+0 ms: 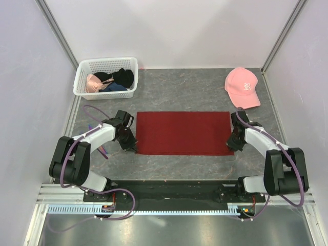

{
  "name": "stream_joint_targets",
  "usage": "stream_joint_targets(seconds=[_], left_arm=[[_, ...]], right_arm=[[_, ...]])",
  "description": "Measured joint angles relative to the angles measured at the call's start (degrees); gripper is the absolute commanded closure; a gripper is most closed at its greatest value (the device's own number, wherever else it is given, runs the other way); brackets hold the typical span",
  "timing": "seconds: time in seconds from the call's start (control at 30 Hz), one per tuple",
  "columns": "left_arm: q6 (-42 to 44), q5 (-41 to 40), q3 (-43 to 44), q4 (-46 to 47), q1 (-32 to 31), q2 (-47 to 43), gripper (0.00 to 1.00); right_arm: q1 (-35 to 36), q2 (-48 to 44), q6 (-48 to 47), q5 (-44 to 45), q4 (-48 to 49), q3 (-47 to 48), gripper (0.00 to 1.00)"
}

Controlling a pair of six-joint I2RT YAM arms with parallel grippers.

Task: Fold the napkin into a case and place the utensils inside
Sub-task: Fold and flatten the napkin at the center of the board.

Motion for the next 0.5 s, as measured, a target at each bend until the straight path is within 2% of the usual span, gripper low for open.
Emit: stream_joint_targets(seconds=[0.27,0.5], left_arm=[[-0.35,-2.67,-0.17,1.84,-0.15,-2.36,0.98],[-0.85,-3.72,-0.92,1.44,-0.17,-9.35,0.98]], right_arm=[[0.13,5.77,-3.5,0.7,3.37,6.29,1.0],[0.15,-3.61,-3.65,0.22,-1.25,7.54,1.0]])
